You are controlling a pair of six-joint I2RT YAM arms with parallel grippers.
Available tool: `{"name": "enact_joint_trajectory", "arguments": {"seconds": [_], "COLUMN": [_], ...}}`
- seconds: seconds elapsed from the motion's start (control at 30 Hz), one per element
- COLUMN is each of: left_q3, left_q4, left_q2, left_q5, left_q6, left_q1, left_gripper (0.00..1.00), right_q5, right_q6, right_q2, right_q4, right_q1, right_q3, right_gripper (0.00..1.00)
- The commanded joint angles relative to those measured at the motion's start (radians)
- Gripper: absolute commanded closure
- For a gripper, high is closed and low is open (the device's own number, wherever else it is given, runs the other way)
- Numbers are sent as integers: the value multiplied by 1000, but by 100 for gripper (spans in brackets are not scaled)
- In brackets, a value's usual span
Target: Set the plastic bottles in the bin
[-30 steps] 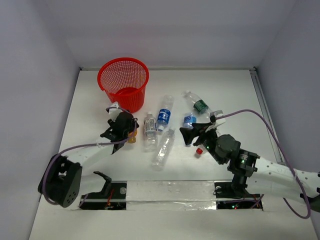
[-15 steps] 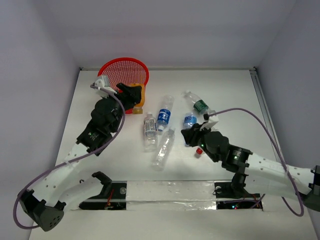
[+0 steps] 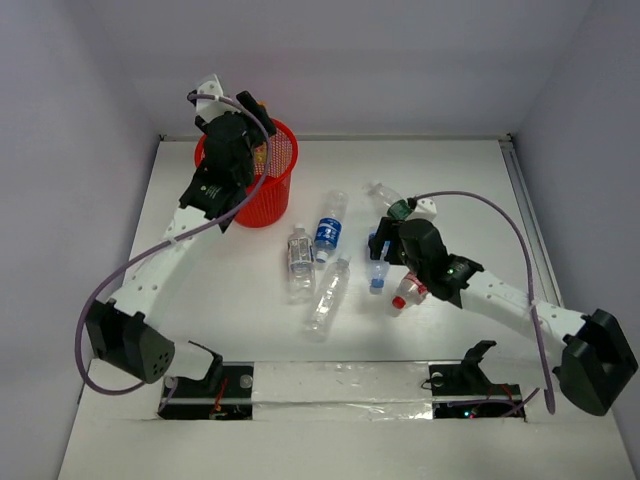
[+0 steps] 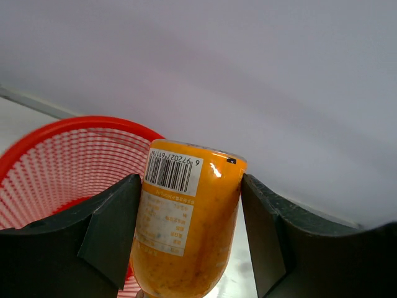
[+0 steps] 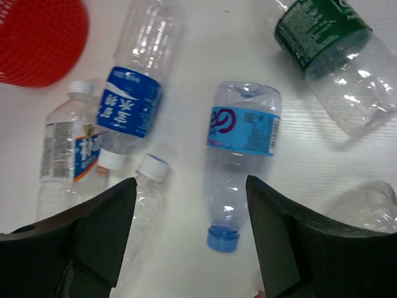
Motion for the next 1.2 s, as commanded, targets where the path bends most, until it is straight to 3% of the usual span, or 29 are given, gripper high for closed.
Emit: {"name": "enact_joint_trajectory", "arguments": {"seconds": [0.0,0.27,0.63,0.83,0.97,1.17], "left_q3": [51,3,-84,-83,-92,-97], "left_q4": [104,230,333,316,315,301], "left_q2": [25,119,255,306,308,246], "left_q5": [-61,-60,-12,3,24,50], "left_q6": [120,245,265,268,256,227], "left_q1": [35,94,141,150,150,150], "left_gripper": [70,69,64,50,34,28], "right_q5": [-31,-88,-122,-126,-126,-123], "right_q6": [12,4,-7,-8,-10,-8], "right_q2": [76,235,393,427,444,462], "right_q4": [-13,10,16,20,25,34], "right_q1": [-53,-131,-151,-151,-151,-151], "right_q3": [51,123,199,210,213,206], "right_gripper": [20,6,9,13,16,27]}}
